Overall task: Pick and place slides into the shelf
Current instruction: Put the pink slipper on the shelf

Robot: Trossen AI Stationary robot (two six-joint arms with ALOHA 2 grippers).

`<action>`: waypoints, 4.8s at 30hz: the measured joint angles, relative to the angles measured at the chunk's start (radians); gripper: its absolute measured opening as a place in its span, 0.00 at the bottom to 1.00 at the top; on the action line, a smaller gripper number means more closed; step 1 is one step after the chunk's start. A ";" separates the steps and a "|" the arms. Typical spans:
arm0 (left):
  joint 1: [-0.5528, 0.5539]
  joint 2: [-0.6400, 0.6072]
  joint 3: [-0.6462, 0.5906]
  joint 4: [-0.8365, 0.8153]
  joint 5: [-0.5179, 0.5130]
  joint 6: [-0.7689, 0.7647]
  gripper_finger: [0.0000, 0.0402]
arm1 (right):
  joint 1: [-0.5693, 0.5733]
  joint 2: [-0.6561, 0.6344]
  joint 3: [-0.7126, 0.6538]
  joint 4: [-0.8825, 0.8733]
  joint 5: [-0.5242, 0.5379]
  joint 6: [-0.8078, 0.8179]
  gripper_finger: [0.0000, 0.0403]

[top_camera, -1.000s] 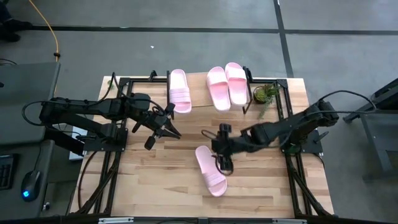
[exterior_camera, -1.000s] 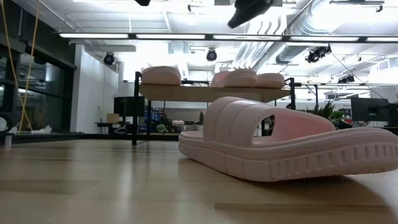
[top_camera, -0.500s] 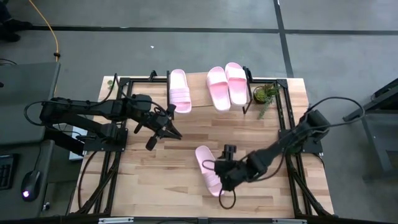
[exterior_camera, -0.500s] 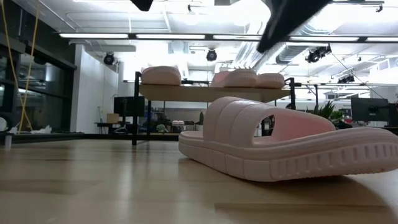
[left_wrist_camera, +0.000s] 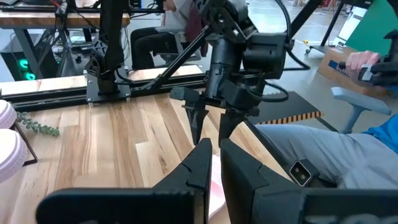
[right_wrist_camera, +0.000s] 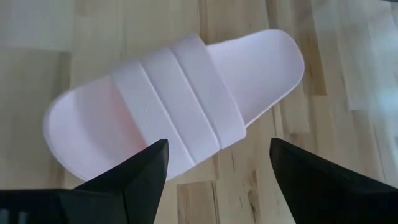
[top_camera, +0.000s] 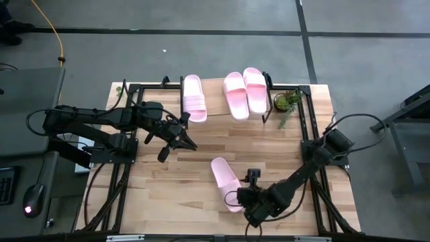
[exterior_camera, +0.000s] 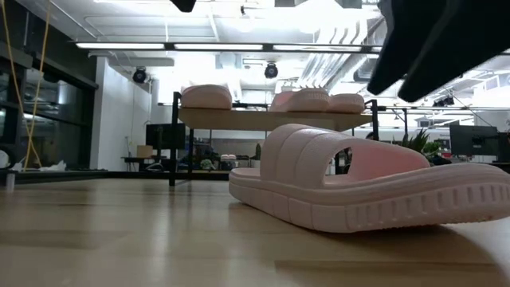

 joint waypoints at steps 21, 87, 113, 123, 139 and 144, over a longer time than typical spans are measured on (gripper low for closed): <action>0.000 0.000 0.000 -0.001 0.001 0.004 0.06 | 0.046 0.092 0.000 0.099 -0.023 0.050 0.64; 0.000 0.000 0.000 0.003 -0.052 0.008 0.06 | 0.015 0.210 0.037 0.037 0.211 0.077 0.02; 0.000 0.000 0.000 0.010 -0.053 0.008 0.06 | -0.061 0.210 0.328 -0.750 0.352 0.325 0.00; 0.000 0.000 0.000 0.039 -0.053 0.008 0.06 | -0.109 0.157 0.328 -0.745 0.387 0.260 0.00; 0.000 -0.003 0.000 0.041 -0.077 0.026 0.06 | -0.206 -0.008 0.328 -0.746 0.525 0.102 0.00; 0.000 -0.003 0.000 0.041 -0.079 0.026 0.06 | -0.296 -0.008 0.328 -0.738 0.549 0.014 0.00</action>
